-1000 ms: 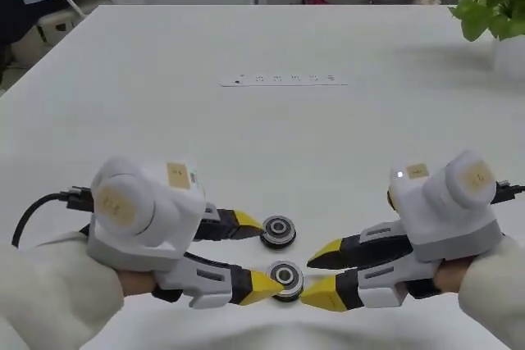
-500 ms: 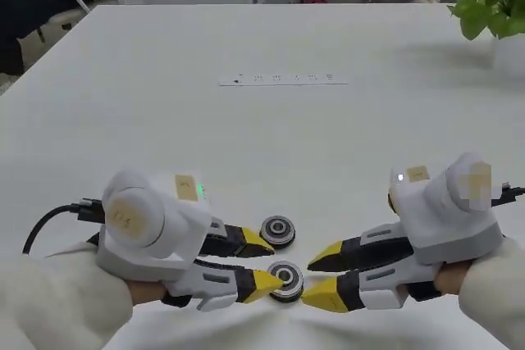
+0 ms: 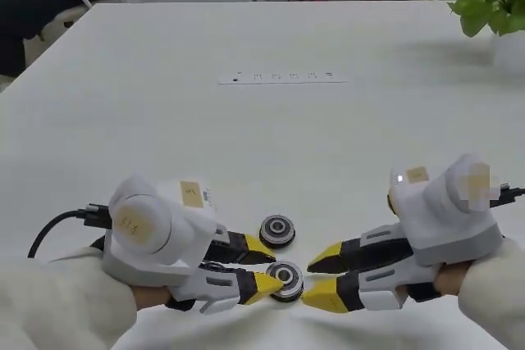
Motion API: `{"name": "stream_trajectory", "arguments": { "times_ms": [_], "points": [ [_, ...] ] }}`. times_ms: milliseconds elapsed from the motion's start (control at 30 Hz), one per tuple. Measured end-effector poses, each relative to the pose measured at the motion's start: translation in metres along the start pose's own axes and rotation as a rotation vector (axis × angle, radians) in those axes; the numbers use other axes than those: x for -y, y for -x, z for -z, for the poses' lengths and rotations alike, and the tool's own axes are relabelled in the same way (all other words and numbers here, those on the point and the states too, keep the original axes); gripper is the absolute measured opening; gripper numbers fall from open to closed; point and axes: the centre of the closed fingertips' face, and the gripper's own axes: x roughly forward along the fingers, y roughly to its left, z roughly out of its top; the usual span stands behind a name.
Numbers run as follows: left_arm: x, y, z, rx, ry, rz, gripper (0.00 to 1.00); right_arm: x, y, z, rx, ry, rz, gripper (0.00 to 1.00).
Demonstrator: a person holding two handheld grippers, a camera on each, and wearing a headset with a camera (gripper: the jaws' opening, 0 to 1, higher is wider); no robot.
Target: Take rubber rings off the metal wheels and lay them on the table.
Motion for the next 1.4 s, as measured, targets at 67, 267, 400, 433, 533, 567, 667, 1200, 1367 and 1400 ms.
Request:
{"name": "stream_trajectory", "arguments": {
  "times_ms": [67,267,400,433,533,567,667,1200,1367,1400],
  "points": [
    [0.0005,-0.0003,0.0006,-0.001,0.001,0.001,0.17,-0.0001,-0.0005,0.0008,-0.002,0.002,-0.001,0.23],
    [0.0015,-0.0006,0.0009,-0.001,0.002,0.004,0.17,-0.0011,-0.0018,0.0018,-0.006,0.009,-0.006,0.22],
    [0.0036,-0.002,0.0005,0.003,0.005,0.013,0.15,-0.0012,-0.003,0.0027,-0.007,0.014,-0.007,0.21],
    [0.004,-0.0024,0.0002,0.003,0.004,0.014,0.15,-0.0012,-0.0033,0.0031,-0.009,0.015,-0.008,0.21],
    [0.0043,-0.0033,-0.0003,0.004,0.008,0.015,0.15,-0.0017,-0.0042,0.0035,-0.011,0.021,-0.009,0.21],
    [0.0044,-0.0033,-0.0002,0.004,0.013,0.016,0.15,-0.0018,-0.0046,0.0033,-0.011,0.024,-0.01,0.2],
    [0.0048,-0.0034,0.0002,0.003,0.023,0.02,0.14,-0.0017,-0.0056,0.0034,-0.013,0.031,-0.009,0.2],
    [0.0057,-0.0062,-0.001,0.003,0.007,0.019,0.14,-0.0002,-0.0095,0.0034,-0.021,0.049,-0.006,0.16],
    [0.0054,-0.0063,-0.0011,0.004,0.005,0.017,0.14,0.0017,-0.0101,0.0031,-0.018,0.048,0.0,0.15],
    [0.0054,-0.0064,-0.0011,0.006,0.007,0.017,0.14,0.0024,-0.0102,0.0034,-0.019,0.05,0.002,0.14]
  ]
}}
